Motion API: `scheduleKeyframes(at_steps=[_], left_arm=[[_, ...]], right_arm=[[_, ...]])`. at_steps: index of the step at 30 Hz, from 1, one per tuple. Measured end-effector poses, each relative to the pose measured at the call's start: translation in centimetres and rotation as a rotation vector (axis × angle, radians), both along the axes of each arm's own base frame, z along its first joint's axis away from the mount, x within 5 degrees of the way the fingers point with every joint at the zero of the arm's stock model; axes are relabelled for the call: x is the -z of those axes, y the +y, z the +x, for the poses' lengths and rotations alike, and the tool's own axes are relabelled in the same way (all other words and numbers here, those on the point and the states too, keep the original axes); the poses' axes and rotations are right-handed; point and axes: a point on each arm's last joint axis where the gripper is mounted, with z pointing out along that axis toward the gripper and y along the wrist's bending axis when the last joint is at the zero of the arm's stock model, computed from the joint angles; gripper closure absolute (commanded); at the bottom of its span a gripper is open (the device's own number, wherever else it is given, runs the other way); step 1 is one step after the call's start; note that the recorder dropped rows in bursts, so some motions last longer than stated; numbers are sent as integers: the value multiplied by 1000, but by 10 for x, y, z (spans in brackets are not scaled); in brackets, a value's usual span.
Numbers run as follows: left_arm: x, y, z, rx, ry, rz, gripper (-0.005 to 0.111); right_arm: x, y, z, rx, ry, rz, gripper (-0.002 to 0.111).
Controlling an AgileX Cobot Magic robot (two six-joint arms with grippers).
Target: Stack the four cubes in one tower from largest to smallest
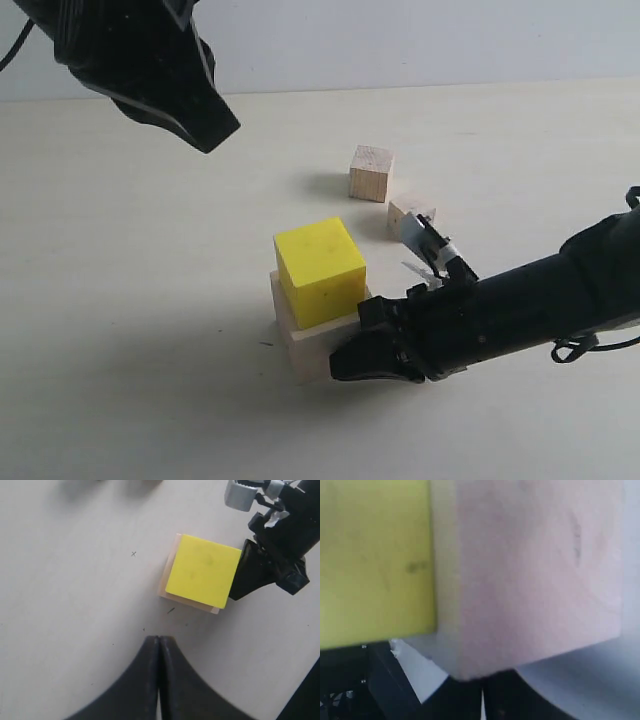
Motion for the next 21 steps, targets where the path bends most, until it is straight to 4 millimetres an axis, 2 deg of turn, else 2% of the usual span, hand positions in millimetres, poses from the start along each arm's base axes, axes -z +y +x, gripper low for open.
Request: scheduleKeyframes(at_steps=[6,16,21], left_arm=[[0,0,0,0,-3,3,106],[0,2,2,1,-23,24,106],[0,4,3,0,-39,42,106]], right_arm=[[-1,3,7,13,-7,-26,108],[-10,12,30,35,-54,-2,108],[5,19,39,25,0,27,108]])
